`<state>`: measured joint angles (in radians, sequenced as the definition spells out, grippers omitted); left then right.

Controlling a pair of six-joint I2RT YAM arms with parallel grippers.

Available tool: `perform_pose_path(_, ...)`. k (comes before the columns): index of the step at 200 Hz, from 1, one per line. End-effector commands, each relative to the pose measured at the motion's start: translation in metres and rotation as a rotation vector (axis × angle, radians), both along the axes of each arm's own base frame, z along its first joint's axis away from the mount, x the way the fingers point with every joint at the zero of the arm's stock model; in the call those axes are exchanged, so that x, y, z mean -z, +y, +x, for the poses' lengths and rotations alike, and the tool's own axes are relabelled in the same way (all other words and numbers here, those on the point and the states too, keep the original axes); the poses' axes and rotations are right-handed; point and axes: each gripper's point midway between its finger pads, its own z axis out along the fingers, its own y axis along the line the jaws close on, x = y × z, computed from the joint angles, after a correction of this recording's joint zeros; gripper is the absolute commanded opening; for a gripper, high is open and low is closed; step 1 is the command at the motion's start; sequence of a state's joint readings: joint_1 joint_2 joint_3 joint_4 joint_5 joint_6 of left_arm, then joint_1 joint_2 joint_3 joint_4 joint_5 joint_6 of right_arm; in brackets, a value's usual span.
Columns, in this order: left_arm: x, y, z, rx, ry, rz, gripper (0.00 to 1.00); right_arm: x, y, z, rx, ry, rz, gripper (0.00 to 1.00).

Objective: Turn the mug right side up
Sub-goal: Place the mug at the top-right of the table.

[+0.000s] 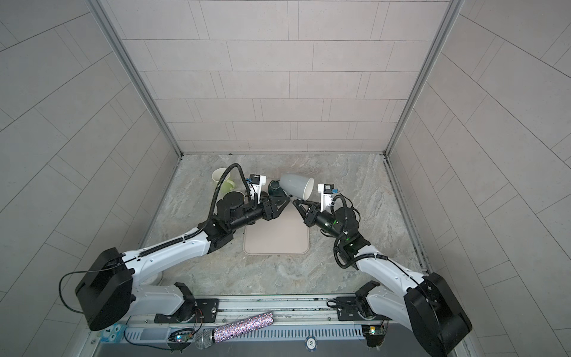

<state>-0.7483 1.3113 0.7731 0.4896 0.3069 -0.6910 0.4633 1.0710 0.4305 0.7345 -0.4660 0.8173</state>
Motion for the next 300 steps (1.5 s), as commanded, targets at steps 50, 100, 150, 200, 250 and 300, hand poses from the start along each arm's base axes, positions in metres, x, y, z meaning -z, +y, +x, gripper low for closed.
perform_pose_path(50,0.007,0.024,0.003,-0.098,-0.062,0.144,0.69,0.039,-0.064,0.036,0.304,0.271,-0.383,0.0)
perform_pose_path(100,0.016,0.058,0.001,-0.21,-0.09,0.269,0.7,0.084,-0.117,0.052,0.379,0.537,-0.63,0.0)
perform_pose_path(150,0.017,0.084,-0.005,-0.275,-0.089,0.352,0.74,0.099,-0.139,0.068,0.413,0.623,-0.805,0.0)
perform_pose_path(200,0.026,0.094,-0.015,-0.284,-0.079,0.339,0.76,0.109,-0.141,0.088,0.392,0.693,-0.85,0.0)
perform_pose_path(250,0.03,0.099,-0.023,-0.278,-0.076,0.325,0.76,0.124,-0.142,0.107,0.351,0.801,-0.95,0.0)
perform_pose_path(300,0.023,0.109,-0.027,-0.296,-0.095,0.351,0.78,0.134,-0.145,0.125,0.335,0.859,-1.005,0.0)
